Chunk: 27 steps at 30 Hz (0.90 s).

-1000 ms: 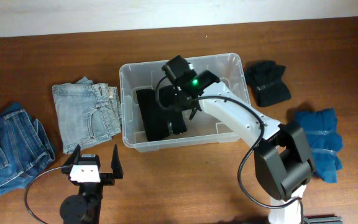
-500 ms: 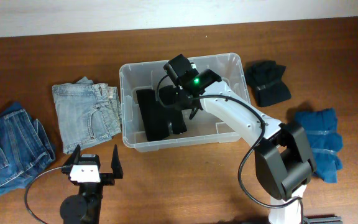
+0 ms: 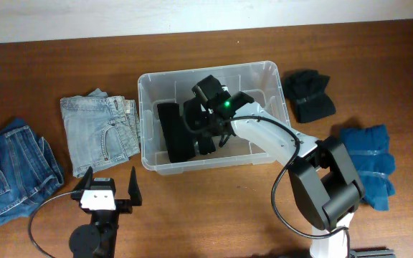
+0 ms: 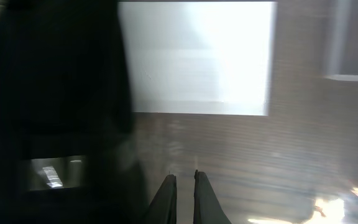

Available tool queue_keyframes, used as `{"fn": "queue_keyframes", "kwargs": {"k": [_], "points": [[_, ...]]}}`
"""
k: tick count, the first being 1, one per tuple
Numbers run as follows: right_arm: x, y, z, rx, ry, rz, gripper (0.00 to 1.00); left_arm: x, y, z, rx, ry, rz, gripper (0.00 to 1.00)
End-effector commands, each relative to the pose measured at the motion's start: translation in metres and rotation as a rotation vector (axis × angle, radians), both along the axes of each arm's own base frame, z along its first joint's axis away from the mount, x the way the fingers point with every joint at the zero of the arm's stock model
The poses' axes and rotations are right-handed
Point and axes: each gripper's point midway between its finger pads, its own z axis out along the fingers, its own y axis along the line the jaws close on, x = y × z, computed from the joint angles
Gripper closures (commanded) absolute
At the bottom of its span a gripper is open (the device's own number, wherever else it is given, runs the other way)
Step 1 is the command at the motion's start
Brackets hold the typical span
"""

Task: Pack container
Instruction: 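Lower the black clothes into the container's left side and release, then withdraw the right gripper from the container toward the teal sweater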

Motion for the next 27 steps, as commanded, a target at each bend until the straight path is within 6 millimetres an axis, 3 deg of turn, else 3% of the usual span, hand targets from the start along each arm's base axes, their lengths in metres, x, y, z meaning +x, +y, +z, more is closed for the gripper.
{"fn": "queue_keyframes", "kwargs": {"k": [1,18,27], "points": [[-0.010,0.020,0.000,0.101,0.051,0.036,0.95,0.000,0.000,-0.001,0.014,-0.005,-0.006,0.01],[-0.024,0.039,0.002,0.205,0.120,0.099,0.94,0.000,0.000,-0.001,0.014,-0.005,-0.006,0.01],[-0.019,0.039,0.014,0.198,0.084,0.140,0.86,0.000,0.000,-0.001,0.014,-0.005,-0.006,0.01]]}}
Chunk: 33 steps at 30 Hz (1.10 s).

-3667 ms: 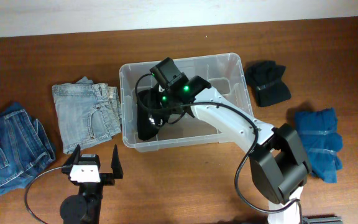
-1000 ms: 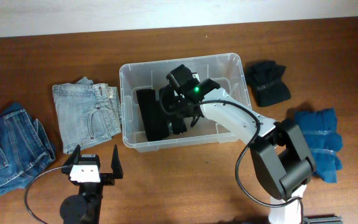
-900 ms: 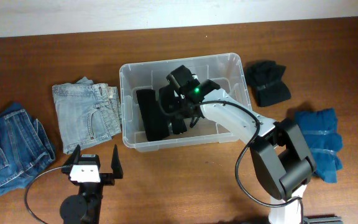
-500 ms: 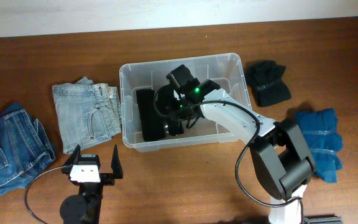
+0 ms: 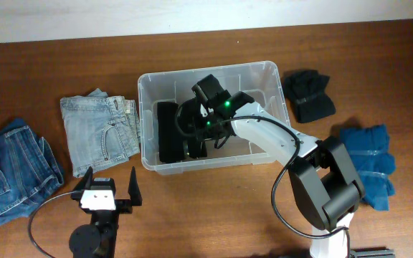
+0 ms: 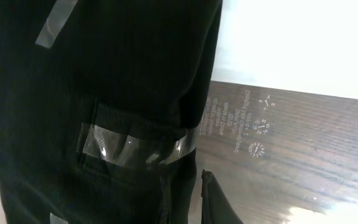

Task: Pack container
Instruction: 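Withdraw the right gripper from the container toward the teal sweater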

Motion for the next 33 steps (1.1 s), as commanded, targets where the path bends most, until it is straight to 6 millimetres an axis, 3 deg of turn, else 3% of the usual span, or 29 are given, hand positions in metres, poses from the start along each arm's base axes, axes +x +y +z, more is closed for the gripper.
{"fn": "queue_keyframes", "kwargs": {"k": [1,9,15,19,22,27,29,30,33], "points": [[0.004,0.005,0.015,0.028,-0.028,0.020,0.84,0.000,0.000,-0.001,0.014,-0.005,-0.006,0.01],[0.014,-0.009,0.052,0.038,-0.103,0.053,0.56,0.000,0.000,-0.001,0.014,-0.005,-0.006,0.01],[0.021,-0.024,0.107,0.026,-0.264,0.076,0.38,0.000,0.000,-0.001,0.014,-0.005,-0.006,0.01],[0.022,-0.054,0.146,-0.012,-0.355,0.016,0.22,0.000,0.000,-0.001,0.014,-0.006,-0.006,0.01],[0.021,-0.088,0.175,-0.012,-0.395,-0.056,0.20,0.000,0.000,-0.001,0.014,-0.006,-0.006,0.01],[0.016,-0.175,0.210,-0.040,-0.426,-0.252,0.14,0.000,0.000,-0.001,0.014,-0.005,-0.006,0.01],[0.013,-0.213,0.213,-0.062,-0.415,-0.344,0.14,0.000,0.000,-0.001,0.014,-0.005,-0.006,0.01],[0.007,-0.253,0.212,-0.089,-0.386,-0.441,0.14,0.000,0.000,-0.001,0.014,-0.005,-0.006,0.01],[-0.009,-0.312,0.201,-0.133,-0.309,-0.593,0.14,0.000,0.000,-0.001,0.014,-0.005,-0.006,0.01]]}}
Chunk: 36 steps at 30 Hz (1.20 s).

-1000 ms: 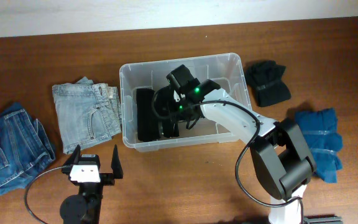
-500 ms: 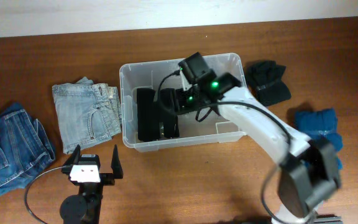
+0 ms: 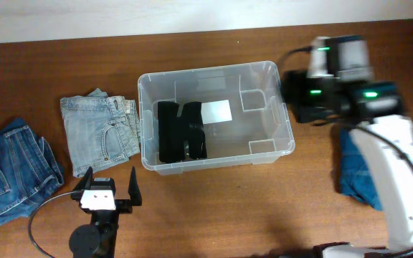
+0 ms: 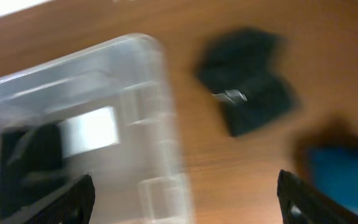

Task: Pack container
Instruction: 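Withdraw the right gripper from the container toward the teal sweater, then grasp the folded teal sweater with the right gripper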

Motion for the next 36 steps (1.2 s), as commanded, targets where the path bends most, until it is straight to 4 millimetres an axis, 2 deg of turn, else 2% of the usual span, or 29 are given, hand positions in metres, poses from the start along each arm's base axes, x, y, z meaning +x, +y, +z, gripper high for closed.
{"fn": "queue_keyframes", "kwargs": {"k": [1,3,7,11,15,20,24,31,36], "points": [[-0.020,-0.080,-0.003,-0.020,0.055,-0.204,0.14,0.000,0.000,-0.001,0.014,-0.005,-0.006,0.01],[-0.035,-0.116,-0.013,-0.010,0.109,-0.311,0.13,0.000,0.000,-0.001,0.014,-0.005,-0.006,0.01],[-0.071,-0.175,-0.036,0.025,0.200,-0.507,0.09,0.000,0.000,-0.001,0.014,-0.005,-0.006,0.01],[-0.108,-0.216,-0.065,0.101,0.262,-0.731,0.04,0.000,0.000,-0.001,0.014,-0.005,-0.006,0.01],[-0.140,-0.239,-0.099,0.178,0.299,-0.924,0.01,0.000,0.000,-0.001,0.014,-0.005,-0.006,0.00],[-0.155,-0.240,-0.144,0.287,0.297,-0.985,0.01,0.000,0.000,-0.001,0.014,-0.005,-0.006,0.01],[-0.159,-0.226,-0.177,0.356,0.303,-0.973,0.01,0.000,0.000,-0.001,0.014,-0.005,-0.006,0.01],[-0.162,-0.197,-0.210,0.463,0.317,-0.931,0.01,0.000,0.000,-0.001,0.014,-0.006,-0.006,0.01],[-0.152,-0.183,-0.209,0.532,0.287,-0.848,0.01,0.000,0.000,-0.001,0.014,-0.005,-0.006,0.01]]}}
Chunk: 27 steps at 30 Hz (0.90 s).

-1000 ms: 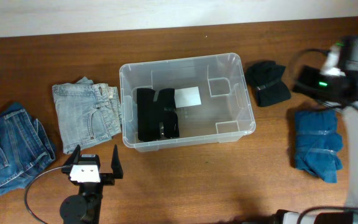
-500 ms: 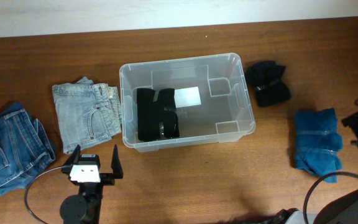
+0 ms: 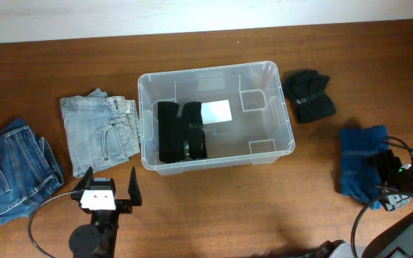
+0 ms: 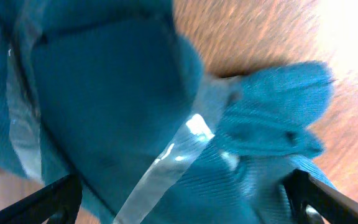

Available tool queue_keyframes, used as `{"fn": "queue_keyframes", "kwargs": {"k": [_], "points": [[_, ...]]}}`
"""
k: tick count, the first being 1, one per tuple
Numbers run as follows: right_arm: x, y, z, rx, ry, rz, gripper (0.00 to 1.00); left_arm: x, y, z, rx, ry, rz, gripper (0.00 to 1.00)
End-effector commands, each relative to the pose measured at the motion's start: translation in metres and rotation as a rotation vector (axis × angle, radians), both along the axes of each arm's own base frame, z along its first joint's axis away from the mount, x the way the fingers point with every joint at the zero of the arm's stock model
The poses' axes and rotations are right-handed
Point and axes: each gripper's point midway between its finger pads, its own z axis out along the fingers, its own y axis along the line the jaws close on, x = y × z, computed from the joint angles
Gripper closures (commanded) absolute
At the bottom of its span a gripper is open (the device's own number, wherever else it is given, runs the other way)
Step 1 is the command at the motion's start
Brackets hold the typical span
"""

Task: Pack container
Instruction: 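Grasp the folded teal sweater with the right gripper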

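The clear plastic container [image 3: 264,136] stands mid-table with two black folded bundles [image 3: 180,131] upright along its left side. A third black bundle [image 3: 308,94] lies on the table just right of it. A teal folded bundle [image 3: 357,161], banded with clear tape [image 4: 160,168], lies at the far right. My right gripper [image 3: 388,174] is down on it, open. In the right wrist view the teal cloth [image 4: 110,93] fills the space between the wide-apart fingers [image 4: 51,202]. My left gripper [image 3: 112,183] rests open at the front edge.
Light folded jeans [image 3: 99,132] lie left of the container, and darker jeans [image 3: 9,168] lie at the far left edge. A white label [image 3: 216,112] shows on the container floor. Bare wood [image 3: 214,208] lies in front of the container.
My right gripper was open, high over the table by the loose black bundle. It is now low at the far right, open astride the teal bundle. The left arm has not moved.
My right gripper was first down inside the container beside a black bundle. Then a second black bundle stood pressed against the first. Later the gripper was out and open with both bundles left inside. Now it straddles the teal bundle.
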Motion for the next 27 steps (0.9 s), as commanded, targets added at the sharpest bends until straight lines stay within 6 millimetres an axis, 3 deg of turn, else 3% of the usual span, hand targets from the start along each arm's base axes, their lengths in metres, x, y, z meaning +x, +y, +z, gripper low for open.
{"fn": "queue_keyframes", "kwargs": {"k": [1,6,23,27], "points": [[0.014,0.016,0.005,0.070,-0.101,0.063,0.01,0.000,0.000,-0.001,0.014,-0.005,-0.006,0.01],[0.024,0.029,0.013,0.136,-0.181,0.099,0.01,0.000,0.000,-0.001,0.014,-0.005,-0.006,0.01],[0.013,0.043,0.013,0.131,-0.153,0.234,0.01,0.000,0.000,-0.001,0.014,-0.005,-0.006,0.01],[0.018,0.055,0.015,0.092,-0.119,0.314,0.01,0.000,0.000,-0.001,0.014,-0.005,-0.006,0.01]]}}
